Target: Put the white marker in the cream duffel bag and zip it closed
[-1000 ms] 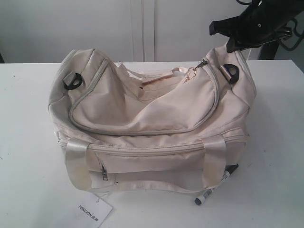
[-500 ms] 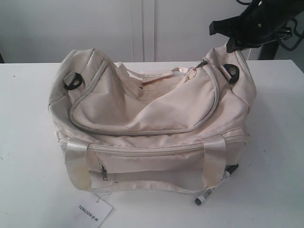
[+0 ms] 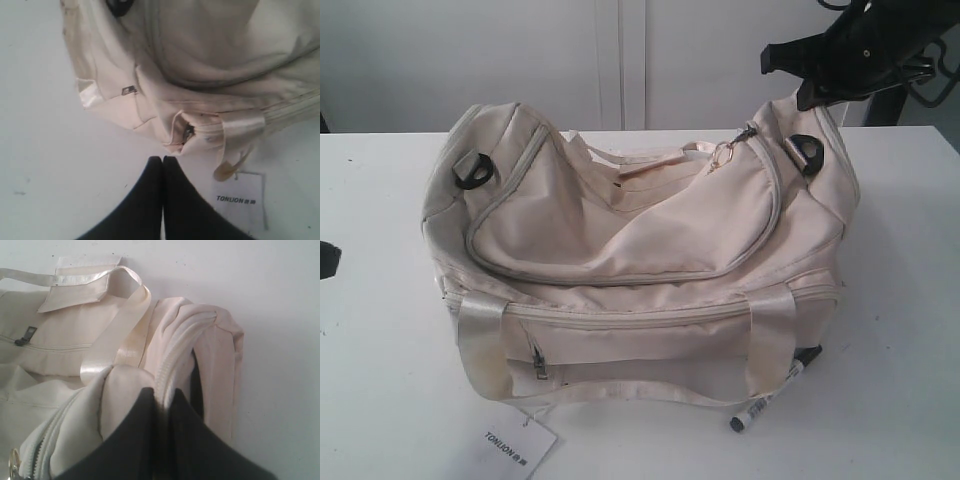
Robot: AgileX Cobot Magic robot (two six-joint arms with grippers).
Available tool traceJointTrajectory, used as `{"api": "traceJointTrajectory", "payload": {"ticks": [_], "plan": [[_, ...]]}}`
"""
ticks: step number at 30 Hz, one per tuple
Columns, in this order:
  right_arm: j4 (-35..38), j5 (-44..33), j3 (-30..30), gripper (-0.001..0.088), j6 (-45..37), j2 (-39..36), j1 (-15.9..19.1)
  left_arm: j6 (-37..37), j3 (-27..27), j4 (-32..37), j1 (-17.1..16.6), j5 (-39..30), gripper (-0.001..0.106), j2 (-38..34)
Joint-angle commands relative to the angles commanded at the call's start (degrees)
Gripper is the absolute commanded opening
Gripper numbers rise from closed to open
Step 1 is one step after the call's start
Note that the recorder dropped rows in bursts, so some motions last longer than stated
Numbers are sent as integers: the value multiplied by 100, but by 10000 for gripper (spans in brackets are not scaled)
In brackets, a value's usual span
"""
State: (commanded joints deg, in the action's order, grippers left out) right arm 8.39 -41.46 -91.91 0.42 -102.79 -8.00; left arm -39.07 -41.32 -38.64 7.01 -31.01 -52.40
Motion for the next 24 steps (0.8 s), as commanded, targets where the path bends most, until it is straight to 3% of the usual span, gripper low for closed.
{"api": "traceJointTrajectory", "payload": {"ticks": [3, 9, 14, 24], "plan": [[0, 0, 0, 0, 0, 0, 0, -529, -373, -608, 76, -45, 0, -419], [0, 0, 0, 0, 0, 0, 0, -957, -982, -1057, 486, -374, 0, -1223], [0, 0, 0, 0, 0, 0, 0, -1108, -1445, -1187, 819, -337, 0, -1980], [0, 0, 0, 0, 0, 0, 0, -1209, -2171, -1427, 1175, -337, 0, -2781]]}}
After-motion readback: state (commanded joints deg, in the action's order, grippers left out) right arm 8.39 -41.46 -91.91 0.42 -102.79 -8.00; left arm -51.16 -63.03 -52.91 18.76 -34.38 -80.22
